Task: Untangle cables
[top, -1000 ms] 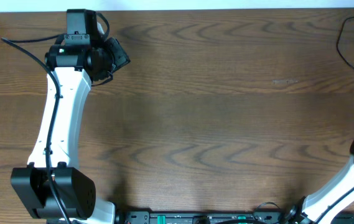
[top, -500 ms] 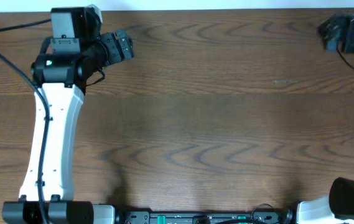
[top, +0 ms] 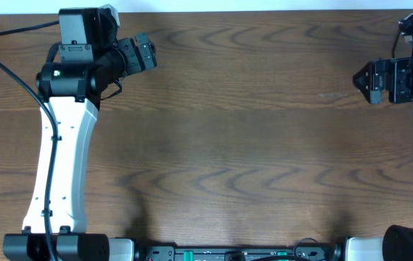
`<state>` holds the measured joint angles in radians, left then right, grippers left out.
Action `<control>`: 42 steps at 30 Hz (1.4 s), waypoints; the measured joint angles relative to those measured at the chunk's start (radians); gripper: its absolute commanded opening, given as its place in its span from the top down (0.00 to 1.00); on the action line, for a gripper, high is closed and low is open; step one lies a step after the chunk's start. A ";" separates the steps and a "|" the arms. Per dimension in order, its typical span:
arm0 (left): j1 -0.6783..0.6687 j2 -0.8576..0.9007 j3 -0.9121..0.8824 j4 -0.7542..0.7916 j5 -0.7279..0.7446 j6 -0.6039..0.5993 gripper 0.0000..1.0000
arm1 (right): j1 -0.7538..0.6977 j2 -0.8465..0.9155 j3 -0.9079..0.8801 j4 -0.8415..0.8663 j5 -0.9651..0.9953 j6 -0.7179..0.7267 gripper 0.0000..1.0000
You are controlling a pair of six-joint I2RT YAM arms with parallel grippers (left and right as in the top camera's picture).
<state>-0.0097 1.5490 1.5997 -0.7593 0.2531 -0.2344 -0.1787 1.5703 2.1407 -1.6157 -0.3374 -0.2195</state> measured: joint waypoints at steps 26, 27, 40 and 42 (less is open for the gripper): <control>0.000 0.000 0.000 -0.001 0.000 0.000 0.00 | 0.066 -0.542 -0.775 0.750 0.019 -0.108 0.01; 0.000 0.000 0.000 0.000 -0.001 0.000 0.00 | 0.068 -0.599 -0.870 0.832 0.019 -0.111 0.01; 0.000 0.000 0.000 0.000 0.000 0.000 0.00 | 0.117 -1.135 -1.705 1.503 0.035 -0.114 0.01; 0.000 0.000 0.000 0.000 -0.001 0.000 0.00 | 0.117 -1.202 -1.790 1.543 0.037 -0.114 0.01</control>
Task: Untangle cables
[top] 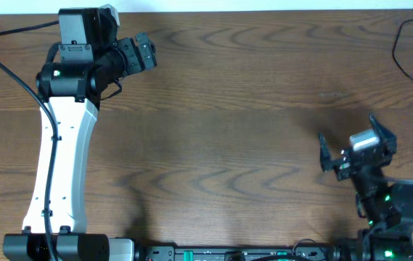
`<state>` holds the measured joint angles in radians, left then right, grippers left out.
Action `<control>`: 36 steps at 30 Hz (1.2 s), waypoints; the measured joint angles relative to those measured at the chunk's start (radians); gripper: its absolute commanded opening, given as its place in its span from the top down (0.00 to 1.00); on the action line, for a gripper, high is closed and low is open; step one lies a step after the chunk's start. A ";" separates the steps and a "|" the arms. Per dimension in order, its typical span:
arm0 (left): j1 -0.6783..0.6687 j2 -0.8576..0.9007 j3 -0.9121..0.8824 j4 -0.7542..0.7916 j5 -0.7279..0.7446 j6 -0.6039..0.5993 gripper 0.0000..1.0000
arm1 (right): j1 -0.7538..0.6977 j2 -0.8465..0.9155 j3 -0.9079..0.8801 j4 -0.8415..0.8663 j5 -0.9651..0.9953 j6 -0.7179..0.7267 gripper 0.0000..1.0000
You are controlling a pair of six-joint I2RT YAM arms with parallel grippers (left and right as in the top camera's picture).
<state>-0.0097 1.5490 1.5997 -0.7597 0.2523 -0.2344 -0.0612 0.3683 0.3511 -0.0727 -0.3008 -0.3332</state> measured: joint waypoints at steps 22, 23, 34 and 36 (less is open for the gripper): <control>0.000 0.000 0.000 0.000 0.000 0.000 0.00 | 0.055 -0.355 -0.341 0.019 0.042 0.000 0.01; 0.000 0.000 0.000 0.000 0.001 0.000 0.00 | 0.055 -0.356 -0.341 0.019 0.043 0.000 0.01; 0.000 0.000 0.000 0.000 0.001 0.000 0.00 | 0.055 -0.356 -0.341 0.019 0.047 0.000 0.01; 0.000 0.000 0.000 0.000 0.000 0.000 0.00 | 0.055 -0.356 -0.341 0.019 0.047 0.000 0.01</control>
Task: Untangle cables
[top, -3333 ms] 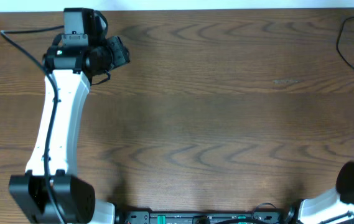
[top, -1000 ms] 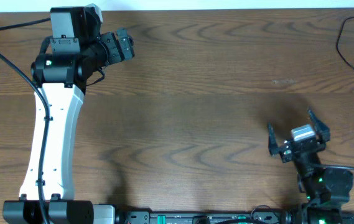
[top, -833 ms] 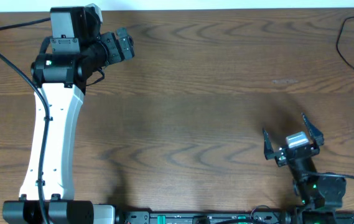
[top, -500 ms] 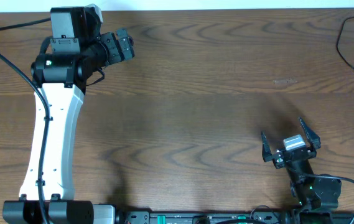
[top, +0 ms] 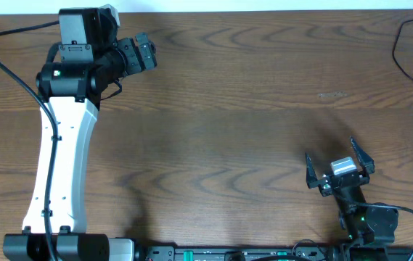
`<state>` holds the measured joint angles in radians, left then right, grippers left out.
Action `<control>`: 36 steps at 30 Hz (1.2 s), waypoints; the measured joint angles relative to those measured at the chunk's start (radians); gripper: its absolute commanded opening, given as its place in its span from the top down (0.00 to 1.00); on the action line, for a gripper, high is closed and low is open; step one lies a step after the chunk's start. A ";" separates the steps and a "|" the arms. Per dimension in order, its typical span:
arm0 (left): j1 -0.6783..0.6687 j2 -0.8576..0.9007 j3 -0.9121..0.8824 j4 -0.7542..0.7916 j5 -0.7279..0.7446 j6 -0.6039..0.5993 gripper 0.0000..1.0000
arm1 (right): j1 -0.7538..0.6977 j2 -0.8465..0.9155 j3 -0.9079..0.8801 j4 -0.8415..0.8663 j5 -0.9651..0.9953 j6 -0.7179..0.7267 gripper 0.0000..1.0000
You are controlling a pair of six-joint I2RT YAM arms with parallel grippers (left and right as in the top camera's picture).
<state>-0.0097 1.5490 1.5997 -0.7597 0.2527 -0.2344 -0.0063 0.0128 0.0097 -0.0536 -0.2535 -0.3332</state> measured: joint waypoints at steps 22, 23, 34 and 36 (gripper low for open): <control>0.000 -0.005 -0.006 -0.068 -0.070 0.003 0.00 | 0.000 0.000 0.000 0.000 0.000 0.000 0.01; 0.000 -0.016 -0.019 -0.059 -0.074 0.004 0.00 | 0.000 0.000 0.000 0.000 0.000 0.000 0.01; 0.000 -0.438 -0.515 0.381 -0.095 0.094 0.00 | 0.000 0.000 0.000 -0.001 0.003 0.000 0.01; 0.000 -0.562 -0.652 0.461 -0.094 0.132 0.00 | 0.000 -0.002 0.000 -0.001 0.003 0.000 0.01</control>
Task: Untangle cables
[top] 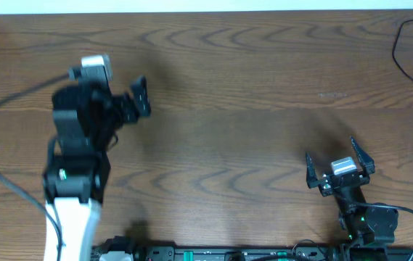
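Observation:
A thin black cable (408, 52) lies in a loop at the table's far right corner. A second cable shows only as a short stretch at the right edge. My right gripper (334, 164) stands open near the front right, nothing between its spread fingers, well short of both cables. My left gripper (139, 97) is over the left part of the table, far from the cables. It is blurred by motion, so its jaws cannot be read.
The brown wooden table (221, 138) fills the view. The left arm's black cable (10, 194) trails off the left side. The arm bases and a black rail (228, 254) line the front edge.
My left arm has drawn back from the far left corner toward the front, its gripper now lower and over the left middle of the table. The right arm has not moved.
My right gripper was at the far right edge by the cables, then at the right middle of the table with the cable loop uncovered, then near the front right, where it stays. The left arm stood still at the far left until now.

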`<state>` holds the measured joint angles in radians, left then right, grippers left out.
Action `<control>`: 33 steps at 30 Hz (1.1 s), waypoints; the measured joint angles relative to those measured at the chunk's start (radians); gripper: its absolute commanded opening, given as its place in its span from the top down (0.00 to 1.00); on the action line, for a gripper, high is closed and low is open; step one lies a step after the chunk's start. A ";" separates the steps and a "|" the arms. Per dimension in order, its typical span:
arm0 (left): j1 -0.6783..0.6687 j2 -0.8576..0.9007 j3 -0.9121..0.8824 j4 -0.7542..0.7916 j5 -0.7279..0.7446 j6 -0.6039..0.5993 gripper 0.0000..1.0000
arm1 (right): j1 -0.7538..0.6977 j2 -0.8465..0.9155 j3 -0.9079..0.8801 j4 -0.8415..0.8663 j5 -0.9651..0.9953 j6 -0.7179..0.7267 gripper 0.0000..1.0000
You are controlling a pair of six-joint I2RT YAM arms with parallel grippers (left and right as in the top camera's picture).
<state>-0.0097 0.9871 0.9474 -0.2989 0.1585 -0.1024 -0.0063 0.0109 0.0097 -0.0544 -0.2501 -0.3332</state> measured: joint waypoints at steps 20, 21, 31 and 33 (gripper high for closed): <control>0.022 -0.749 -0.825 0.386 0.007 0.242 0.00 | 0.000 0.000 0.000 0.000 0.003 0.000 0.01; 0.022 -0.774 -0.846 0.386 0.001 0.242 0.00 | 0.000 0.000 0.000 0.000 0.003 0.000 0.01; 0.022 -0.894 -0.941 0.322 -0.061 0.227 0.00 | 0.000 0.000 0.000 0.000 0.003 0.000 0.01; 0.022 -0.911 -0.941 0.309 -0.068 0.226 0.00 | 0.000 0.000 0.000 0.000 0.003 0.000 0.01</control>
<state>0.0124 0.0757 0.0063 0.0097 0.0902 0.1238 -0.0063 0.0109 0.0097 -0.0544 -0.2466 -0.3332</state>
